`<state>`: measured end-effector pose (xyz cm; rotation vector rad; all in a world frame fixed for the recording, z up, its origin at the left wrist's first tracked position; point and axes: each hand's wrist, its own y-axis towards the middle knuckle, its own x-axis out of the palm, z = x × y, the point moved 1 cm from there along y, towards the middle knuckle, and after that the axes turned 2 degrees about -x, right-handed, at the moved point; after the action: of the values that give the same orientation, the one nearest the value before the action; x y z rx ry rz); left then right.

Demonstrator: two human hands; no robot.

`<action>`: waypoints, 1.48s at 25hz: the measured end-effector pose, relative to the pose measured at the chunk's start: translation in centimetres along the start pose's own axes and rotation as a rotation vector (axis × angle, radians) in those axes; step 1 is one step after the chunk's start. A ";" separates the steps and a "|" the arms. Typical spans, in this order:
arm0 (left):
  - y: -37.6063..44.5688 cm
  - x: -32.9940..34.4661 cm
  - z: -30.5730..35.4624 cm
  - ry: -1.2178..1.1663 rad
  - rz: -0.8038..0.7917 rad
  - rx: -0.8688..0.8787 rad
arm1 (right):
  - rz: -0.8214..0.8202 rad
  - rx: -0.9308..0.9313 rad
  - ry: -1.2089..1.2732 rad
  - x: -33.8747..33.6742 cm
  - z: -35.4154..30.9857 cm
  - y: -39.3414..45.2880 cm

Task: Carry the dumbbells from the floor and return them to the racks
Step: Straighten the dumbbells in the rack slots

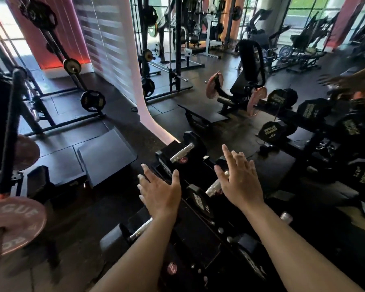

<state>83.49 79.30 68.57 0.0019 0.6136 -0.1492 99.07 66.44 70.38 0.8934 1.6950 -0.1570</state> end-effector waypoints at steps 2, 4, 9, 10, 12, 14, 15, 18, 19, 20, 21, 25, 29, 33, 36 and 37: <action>2.6 -0.6 -0.9 -0.007 0.010 -0.020 | 0.001 -0.019 -0.043 1.1 -1.3 0.5; 4.2 -0.8 -1.9 -0.021 0.009 -0.030 | 0.000 -0.025 -0.068 2.0 -1.6 0.4; 4.5 -1.8 -4.6 0.008 0.060 -0.073 | -0.029 -0.058 -0.111 1.3 -0.2 -0.4; 4.3 -2.2 -4.7 0.013 0.072 -0.081 | -0.023 -0.080 -0.125 0.7 0.2 -0.3; 3.8 -3.2 -4.5 0.037 0.112 -0.084 | 0.005 -0.119 -0.131 -0.7 0.7 0.5; 3.3 -3.9 -4.1 0.034 0.148 -0.077 | 0.028 -0.132 -0.108 -1.4 0.7 1.0; 3.2 -4.0 -3.8 0.025 0.150 -0.071 | 0.030 -0.124 -0.089 -1.4 0.7 1.2; 3.4 -3.5 -3.2 -0.002 0.113 -0.064 | 0.015 -0.102 -0.046 -0.2 0.7 2.0; 3.8 -3.1 -3.1 -0.006 0.105 -0.058 | 0.011 -0.091 -0.037 0.2 0.8 2.5; 4.3 -2.5 -3.0 -0.004 0.099 -0.050 | 0.005 -0.084 -0.030 0.8 0.8 3.2; 5.0 -1.8 -3.0 -0.001 0.094 -0.042 | 0.002 -0.084 -0.033 1.5 0.8 4.1; 9.0 1.9 -2.8 -0.008 0.039 -0.049 | -0.001 -0.107 -0.080 5.0 0.8 8.4; 13.0 5.4 -1.3 0.002 -0.020 -0.037 | -0.030 -0.095 -0.076 8.9 -0.1 14.1; 17.3 8.5 -0.2 0.008 -0.078 -0.055 | -0.084 -0.085 -0.091 13.7 -0.7 19.7; 19.5 10.5 -0.1 0.040 -0.147 -0.033 | -0.123 -0.082 -0.061 16.7 -0.8 22.7; 20.0 11.1 -0.3 0.057 -0.177 -0.024 | -0.133 -0.066 -0.030 17.5 -0.7 23.2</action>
<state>95.08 97.55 61.05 -0.0718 0.6722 -0.3144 112.17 91.39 63.14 0.7265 1.7224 -0.2022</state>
